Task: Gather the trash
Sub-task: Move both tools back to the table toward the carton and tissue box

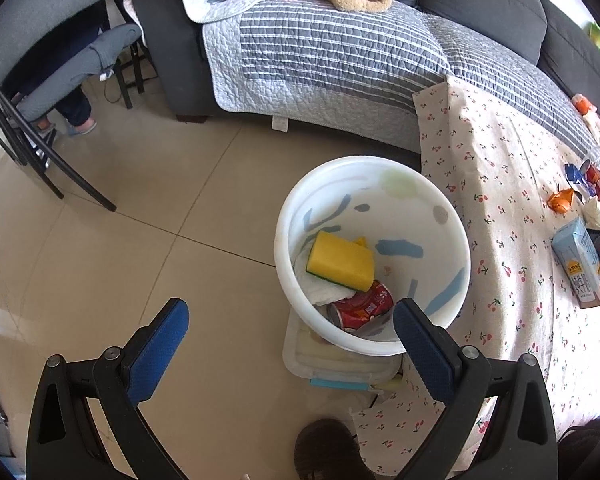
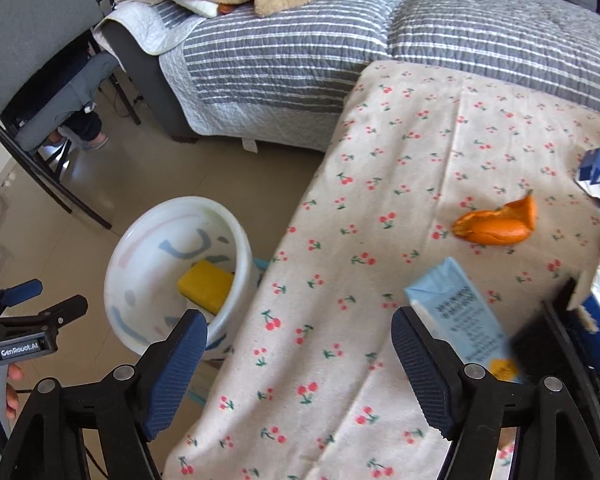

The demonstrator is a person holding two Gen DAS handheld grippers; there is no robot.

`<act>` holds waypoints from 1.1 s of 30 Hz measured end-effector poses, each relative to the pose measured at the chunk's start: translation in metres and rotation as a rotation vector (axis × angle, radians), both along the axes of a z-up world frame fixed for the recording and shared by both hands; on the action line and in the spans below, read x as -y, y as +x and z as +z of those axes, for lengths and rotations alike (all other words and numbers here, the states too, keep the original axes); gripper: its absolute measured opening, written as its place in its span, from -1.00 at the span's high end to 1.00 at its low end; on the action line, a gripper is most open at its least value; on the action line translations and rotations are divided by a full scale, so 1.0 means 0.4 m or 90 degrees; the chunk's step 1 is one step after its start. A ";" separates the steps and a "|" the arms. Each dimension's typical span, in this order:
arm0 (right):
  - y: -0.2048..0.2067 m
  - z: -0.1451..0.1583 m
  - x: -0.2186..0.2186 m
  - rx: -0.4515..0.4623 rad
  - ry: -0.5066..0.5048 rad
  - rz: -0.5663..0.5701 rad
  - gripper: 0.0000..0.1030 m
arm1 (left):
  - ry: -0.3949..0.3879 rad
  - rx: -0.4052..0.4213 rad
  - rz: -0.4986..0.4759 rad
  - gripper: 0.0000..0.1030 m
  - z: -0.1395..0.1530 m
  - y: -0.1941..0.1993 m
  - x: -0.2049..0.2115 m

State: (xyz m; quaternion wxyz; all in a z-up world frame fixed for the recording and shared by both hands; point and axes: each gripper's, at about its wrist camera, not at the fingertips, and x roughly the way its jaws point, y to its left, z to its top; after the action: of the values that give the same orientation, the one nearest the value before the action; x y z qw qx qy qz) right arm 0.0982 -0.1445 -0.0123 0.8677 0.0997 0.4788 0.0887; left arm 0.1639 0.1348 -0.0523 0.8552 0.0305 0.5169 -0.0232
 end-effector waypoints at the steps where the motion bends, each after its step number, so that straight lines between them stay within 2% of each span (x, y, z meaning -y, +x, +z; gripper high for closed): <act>1: -0.017 0.010 0.028 0.005 -0.003 -0.008 -0.62 | 0.001 0.000 -0.005 -1.00 0.002 0.000 0.012; 10: -0.149 0.046 0.274 0.005 -0.033 -0.105 -0.71 | 0.007 -0.008 -0.070 -1.00 0.019 -0.003 0.167; 20: -0.227 0.008 0.458 -0.066 -0.033 -0.203 -0.72 | 0.002 -0.007 -0.152 -1.00 0.047 -0.023 0.385; 27: -0.201 -0.017 0.517 -0.091 0.004 -0.235 -0.72 | 0.008 -0.023 -0.188 -1.00 0.034 -0.018 0.497; 33: -0.119 -0.045 0.532 -0.117 0.053 -0.261 -0.72 | 0.015 -0.034 -0.188 -1.00 0.022 0.004 0.528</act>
State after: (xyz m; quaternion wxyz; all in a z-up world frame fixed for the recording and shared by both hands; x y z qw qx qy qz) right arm 0.0505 -0.3573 -0.0304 0.8155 0.2387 0.5212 -0.0793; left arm 0.1654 -0.0764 -0.0436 0.8282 0.1155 0.5293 -0.1437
